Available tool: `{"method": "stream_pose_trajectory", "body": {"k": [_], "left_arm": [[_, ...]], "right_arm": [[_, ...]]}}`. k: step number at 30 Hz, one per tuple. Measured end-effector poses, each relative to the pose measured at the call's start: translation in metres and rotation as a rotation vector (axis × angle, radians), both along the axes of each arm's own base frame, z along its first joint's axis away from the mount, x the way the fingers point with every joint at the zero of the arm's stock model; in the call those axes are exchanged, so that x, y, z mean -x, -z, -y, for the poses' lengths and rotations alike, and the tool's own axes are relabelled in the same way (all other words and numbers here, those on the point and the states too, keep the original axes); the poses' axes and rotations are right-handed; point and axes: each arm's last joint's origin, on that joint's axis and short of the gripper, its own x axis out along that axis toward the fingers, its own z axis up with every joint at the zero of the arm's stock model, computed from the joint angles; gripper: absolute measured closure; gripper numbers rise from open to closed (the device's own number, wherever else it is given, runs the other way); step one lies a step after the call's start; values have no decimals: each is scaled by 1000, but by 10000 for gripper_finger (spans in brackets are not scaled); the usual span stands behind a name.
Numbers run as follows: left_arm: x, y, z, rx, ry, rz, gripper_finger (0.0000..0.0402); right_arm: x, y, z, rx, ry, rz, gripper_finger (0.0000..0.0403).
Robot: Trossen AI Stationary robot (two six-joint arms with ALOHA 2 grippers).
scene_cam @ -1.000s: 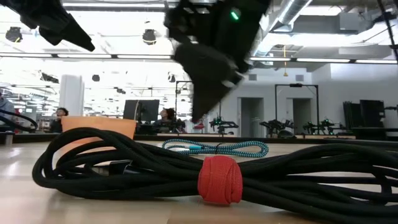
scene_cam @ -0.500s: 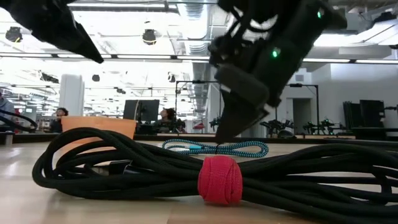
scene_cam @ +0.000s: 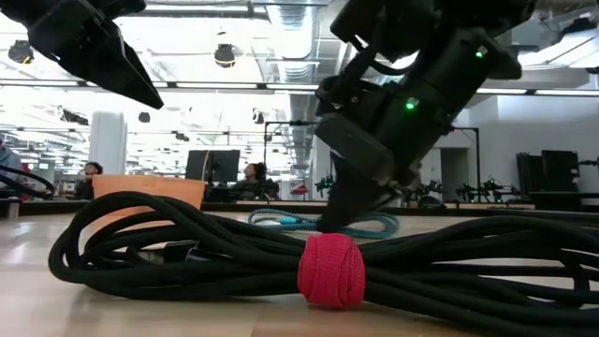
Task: Pick and place USB-C Cables
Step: Put the blue charger cable into the orange bin
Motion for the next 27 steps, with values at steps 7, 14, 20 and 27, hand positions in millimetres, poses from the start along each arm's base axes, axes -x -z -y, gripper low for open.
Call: {"method": "stream_pose_trajectory", "body": {"k": [7,14,20,27], "left_arm": [[0,-1,0,-18,9,-5,209],[5,-14,-3,-31,-36,-63,209],[16,-25,-7,-67,-127,-98,209],[40,-34,-16,-120,-264,-120,209]], "right_arm": [[-13,-9,2,-35,-3,146,388],[-37,-32,27,-60,33,427,372],[-50,-47,63,-152,49,598,392],[-69,-72,84,-175,96,704,381]]}}
